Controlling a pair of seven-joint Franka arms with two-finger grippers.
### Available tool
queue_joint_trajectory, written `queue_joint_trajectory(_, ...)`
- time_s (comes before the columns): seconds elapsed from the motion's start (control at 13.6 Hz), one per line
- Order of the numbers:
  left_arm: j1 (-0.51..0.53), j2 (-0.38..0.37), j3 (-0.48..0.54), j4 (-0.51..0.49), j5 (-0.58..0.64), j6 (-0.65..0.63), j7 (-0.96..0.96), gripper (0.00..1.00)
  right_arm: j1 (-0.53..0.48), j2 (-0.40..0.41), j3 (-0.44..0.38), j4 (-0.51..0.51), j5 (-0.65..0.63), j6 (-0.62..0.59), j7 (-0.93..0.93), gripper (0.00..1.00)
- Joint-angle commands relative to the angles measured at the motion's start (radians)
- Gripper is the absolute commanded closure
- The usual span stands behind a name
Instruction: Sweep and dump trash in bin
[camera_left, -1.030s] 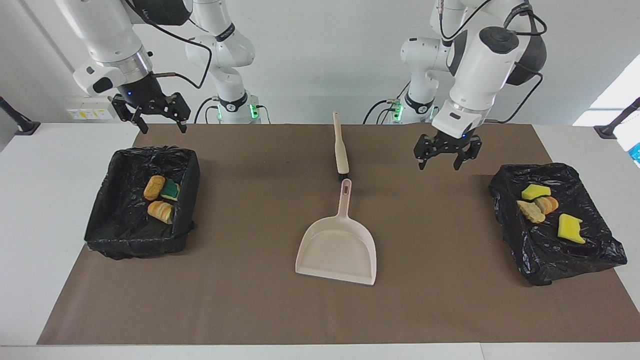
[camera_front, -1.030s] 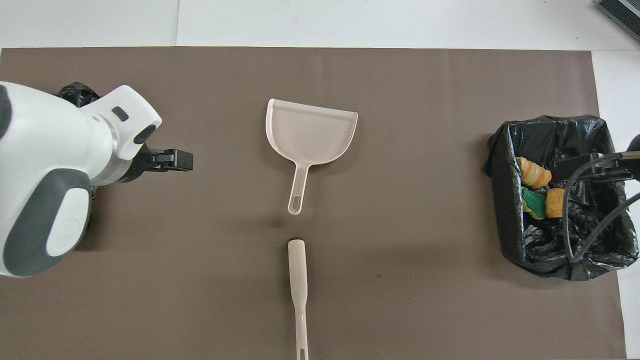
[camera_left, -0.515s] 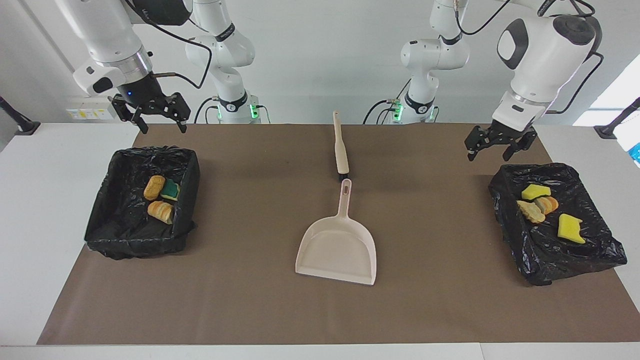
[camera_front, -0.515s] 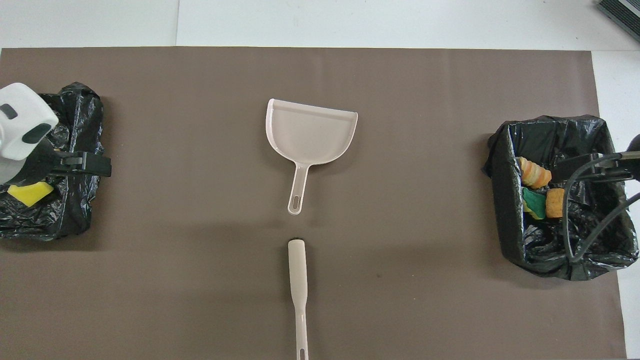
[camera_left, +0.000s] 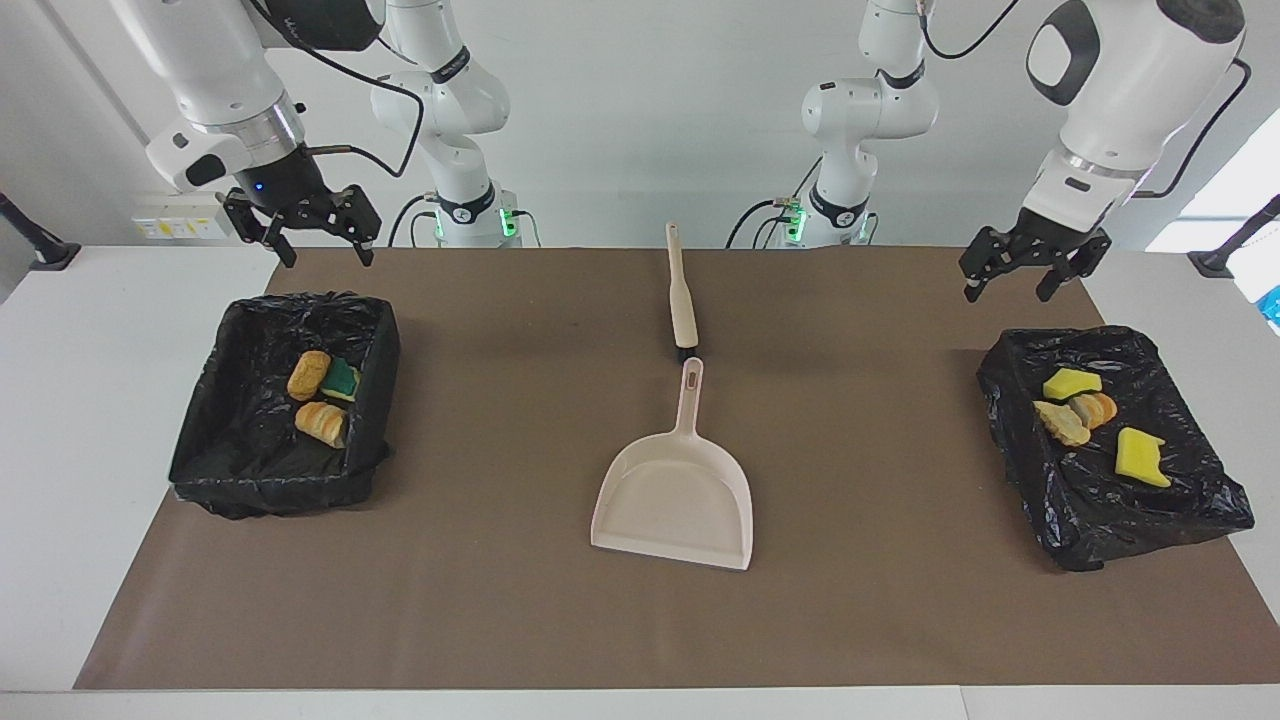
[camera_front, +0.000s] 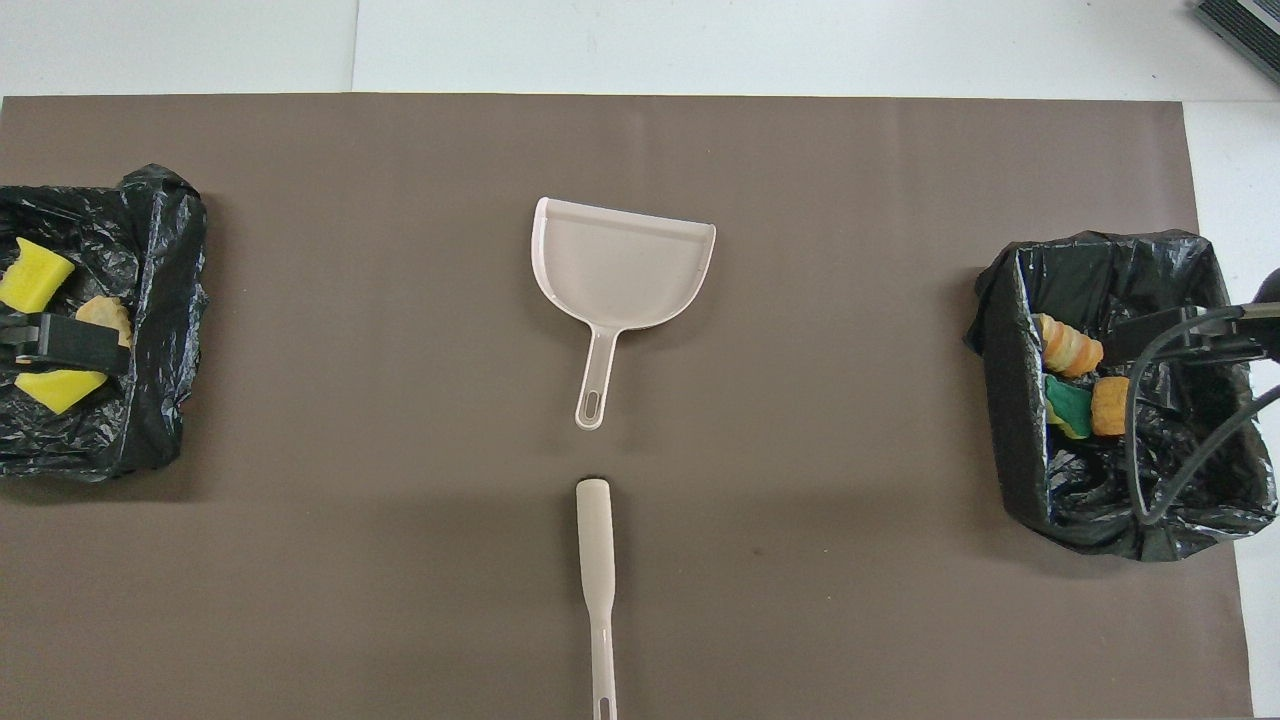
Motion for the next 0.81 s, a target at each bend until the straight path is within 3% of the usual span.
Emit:
queue_joint_trajectory(0.0,0.016,-0.021,-0.011,-0.044,-0.007,-0.002,0.017,0.0,-0.001,-0.008,0.003,-0.009,0.006,-0.003,0.022,0.0)
queue_joint_trajectory(0.74,0.01,-0.012,-0.017,0.004,-0.016,0.012,0.02,0.0,-0.001,-0.008,0.003,-0.009,0.006,-0.003,0.022,0.0)
